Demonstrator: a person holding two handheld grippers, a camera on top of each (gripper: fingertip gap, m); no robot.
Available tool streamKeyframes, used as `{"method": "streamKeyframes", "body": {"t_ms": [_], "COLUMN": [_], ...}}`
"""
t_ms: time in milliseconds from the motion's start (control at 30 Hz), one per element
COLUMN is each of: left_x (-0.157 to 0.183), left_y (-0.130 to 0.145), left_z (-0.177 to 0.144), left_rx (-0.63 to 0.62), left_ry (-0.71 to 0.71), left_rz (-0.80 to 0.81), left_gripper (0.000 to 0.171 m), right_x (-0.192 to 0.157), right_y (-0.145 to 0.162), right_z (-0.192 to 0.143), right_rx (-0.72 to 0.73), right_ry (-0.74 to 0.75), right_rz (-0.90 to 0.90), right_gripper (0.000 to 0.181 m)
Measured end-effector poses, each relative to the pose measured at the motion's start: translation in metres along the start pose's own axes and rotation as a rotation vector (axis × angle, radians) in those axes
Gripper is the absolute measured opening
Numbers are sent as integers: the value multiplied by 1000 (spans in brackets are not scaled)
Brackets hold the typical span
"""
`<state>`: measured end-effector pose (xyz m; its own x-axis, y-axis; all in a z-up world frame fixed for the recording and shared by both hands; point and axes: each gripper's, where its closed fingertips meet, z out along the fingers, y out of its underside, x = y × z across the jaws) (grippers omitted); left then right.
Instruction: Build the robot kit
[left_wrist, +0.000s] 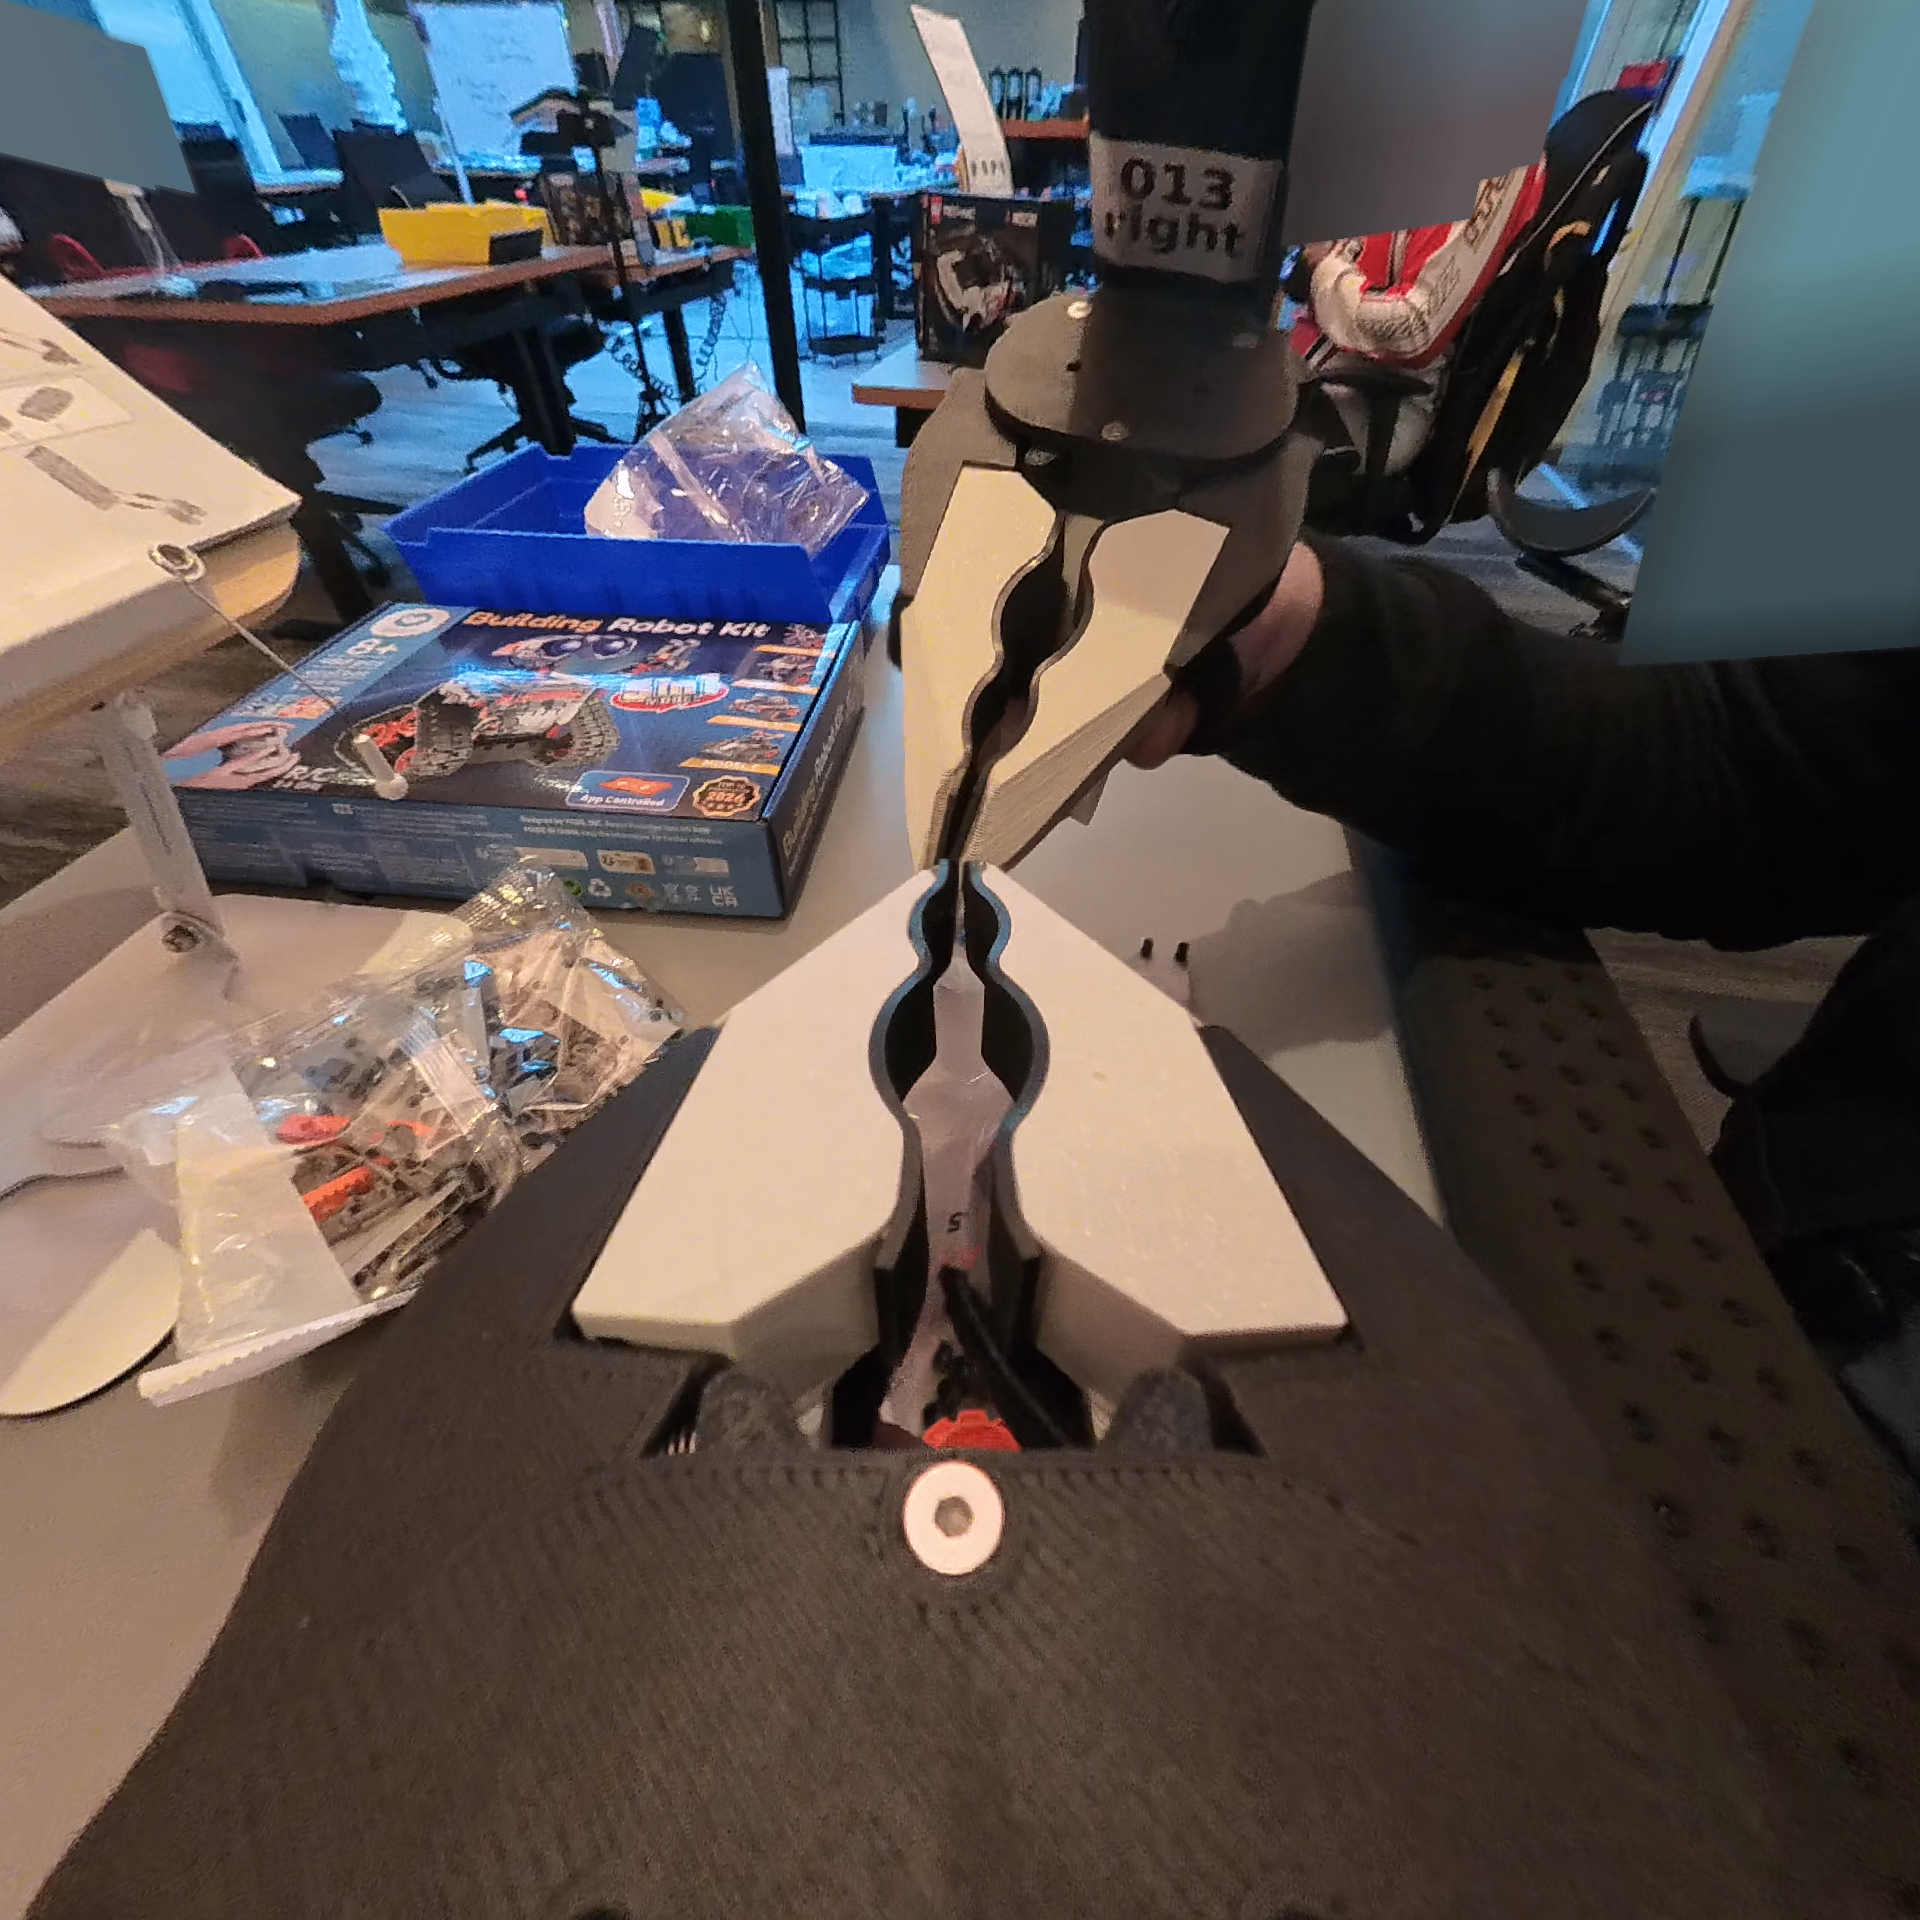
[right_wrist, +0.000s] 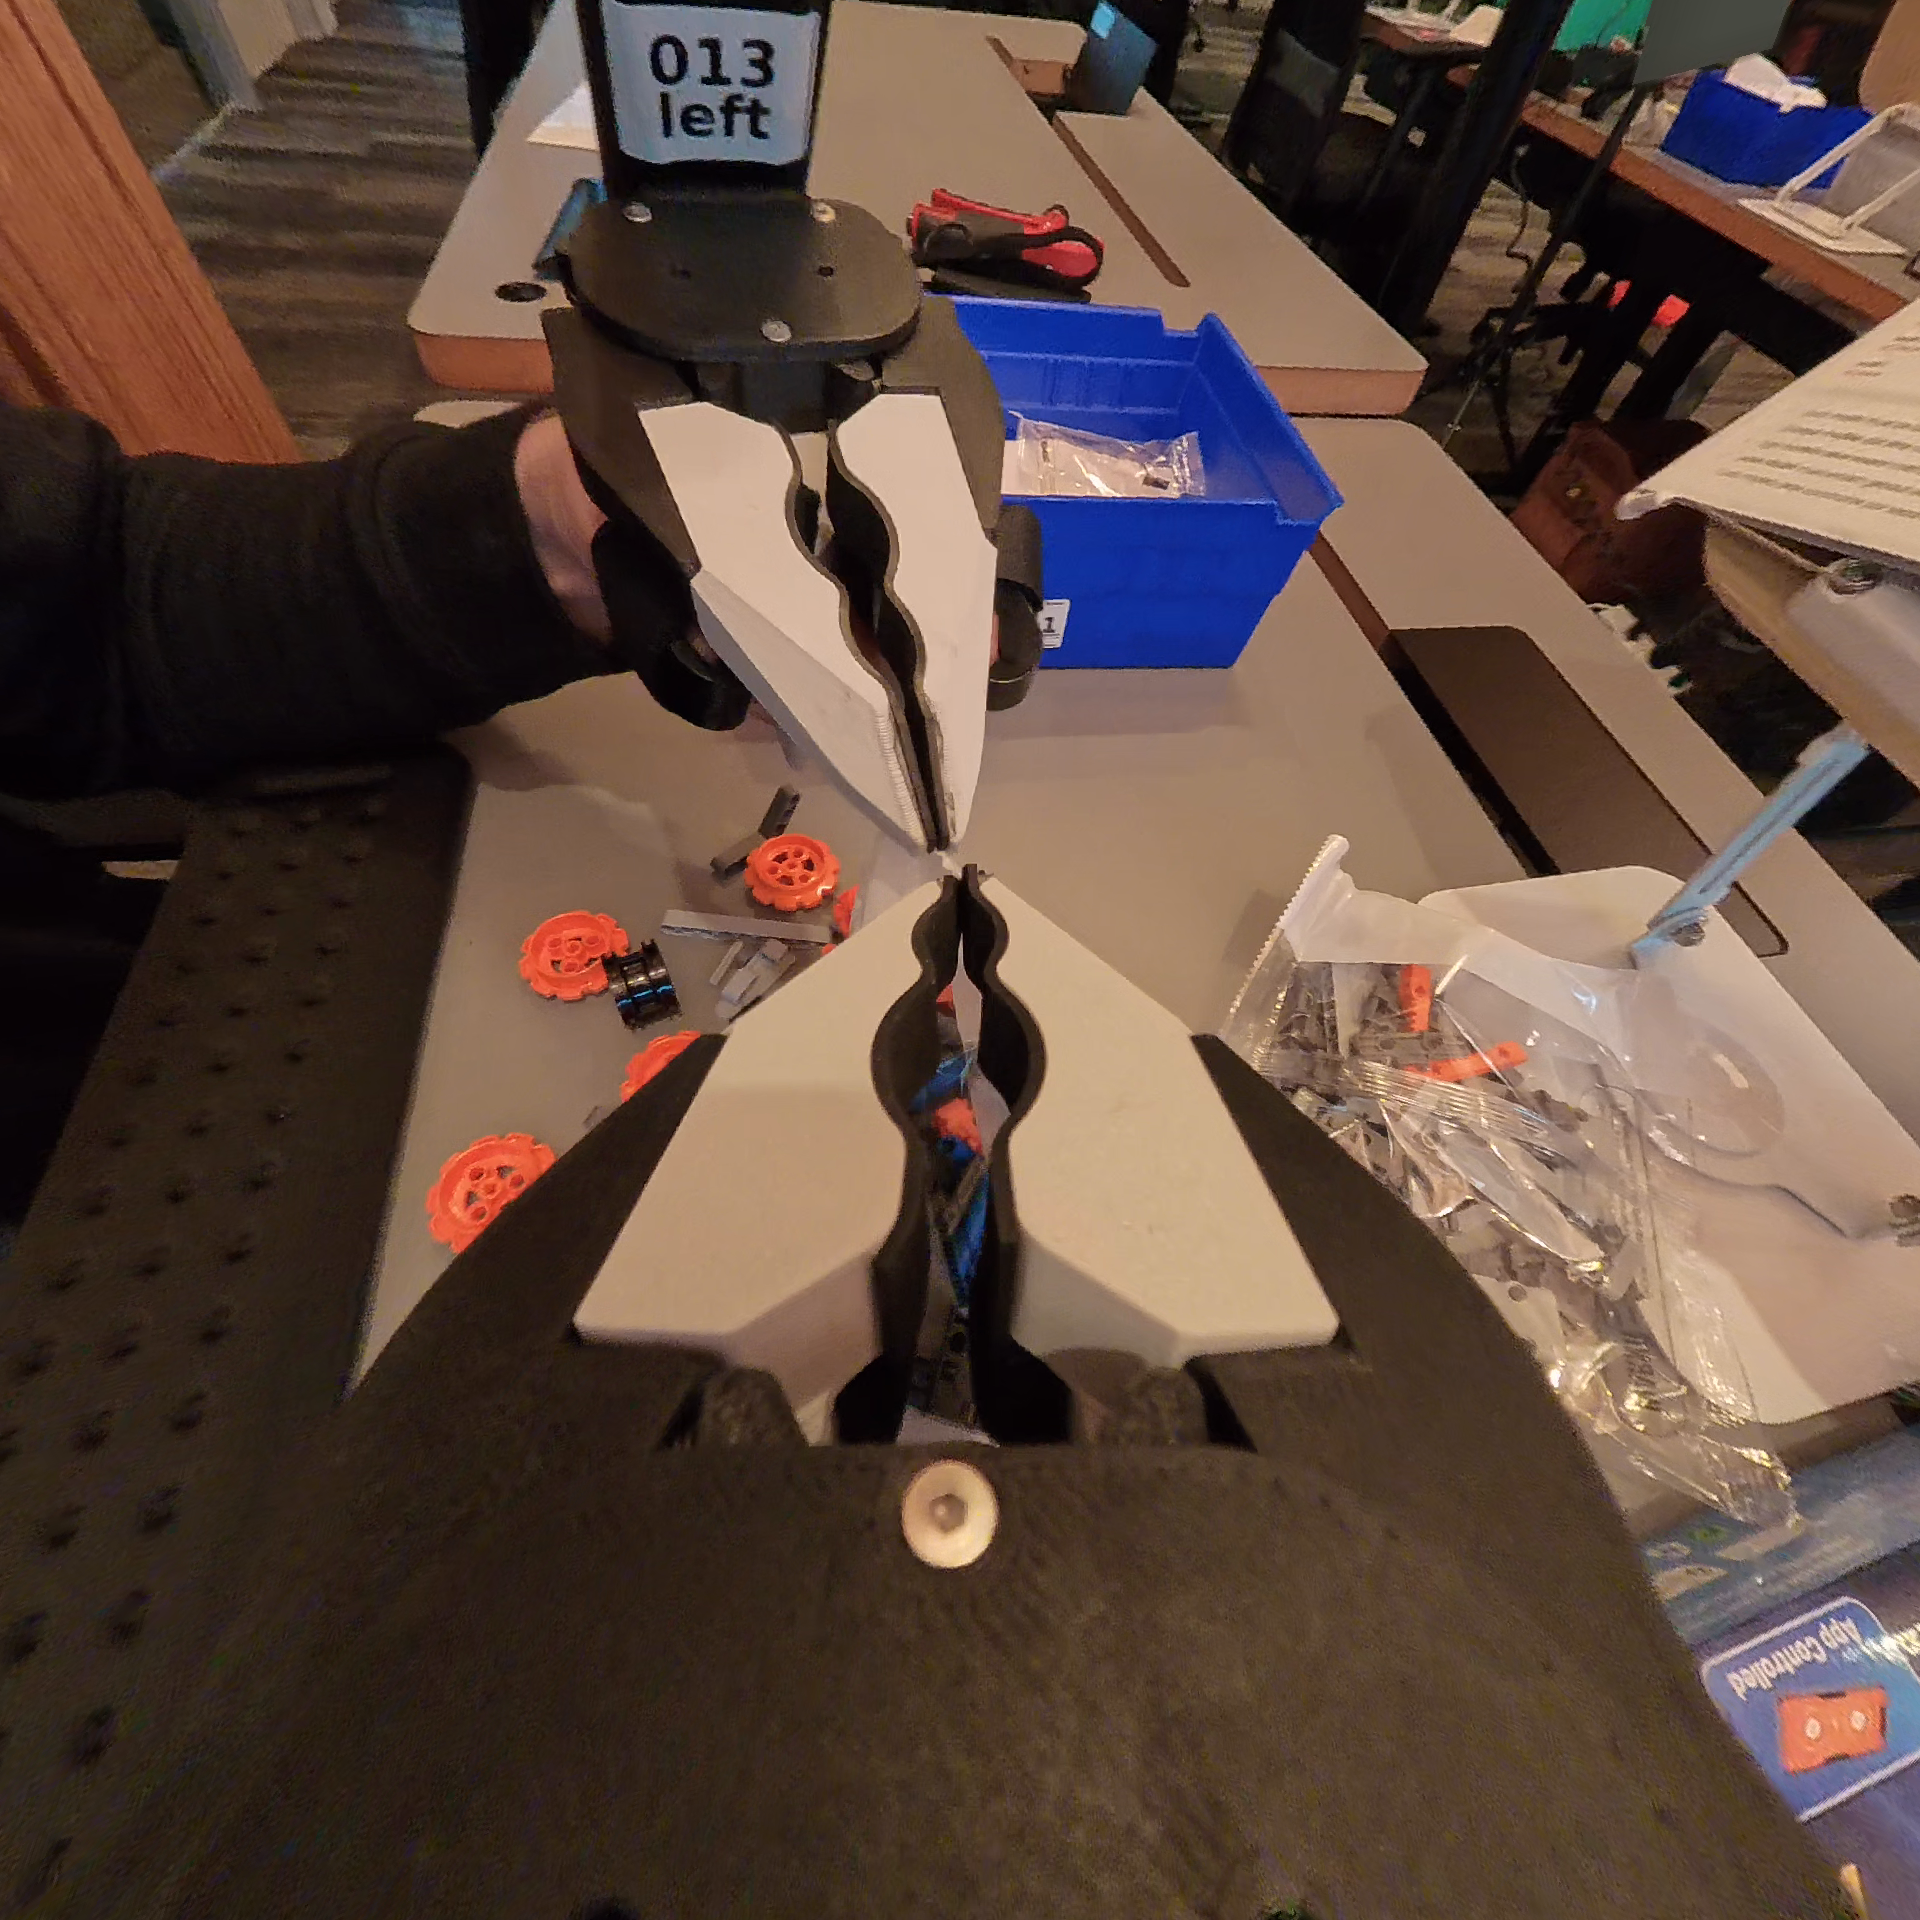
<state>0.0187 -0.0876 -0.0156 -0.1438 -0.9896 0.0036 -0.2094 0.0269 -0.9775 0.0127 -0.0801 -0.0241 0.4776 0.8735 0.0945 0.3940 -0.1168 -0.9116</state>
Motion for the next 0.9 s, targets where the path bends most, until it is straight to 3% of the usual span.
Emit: {"method": "streamKeyframes", "body": {"t_ms": [233,333,433,533,900], "left_x": [-17,-15,-6,-14,-19], "left_y": [9,9,12,17,30], "left_z": [0,-4,-7,-4,-2], "left_rx": [-56,-55,-75,-113,-208], "left_ry": [-118,-89,-13,-82,-146], "left_rz": [37,24,-12,27,116], "left_gripper": [0,0,19,4,1], "right_x": [4,5,5,5,6], "right_y": [6,6,7,9,16], "right_z": [9,10,10,12,18], "right_rx": [-30,-36,-38,-51,-92], "right_ry": [52,62,60,65,87], "right_rz": [-4,-10,-6,-22,-45], "right_gripper": [0,0,0,0,0]}}
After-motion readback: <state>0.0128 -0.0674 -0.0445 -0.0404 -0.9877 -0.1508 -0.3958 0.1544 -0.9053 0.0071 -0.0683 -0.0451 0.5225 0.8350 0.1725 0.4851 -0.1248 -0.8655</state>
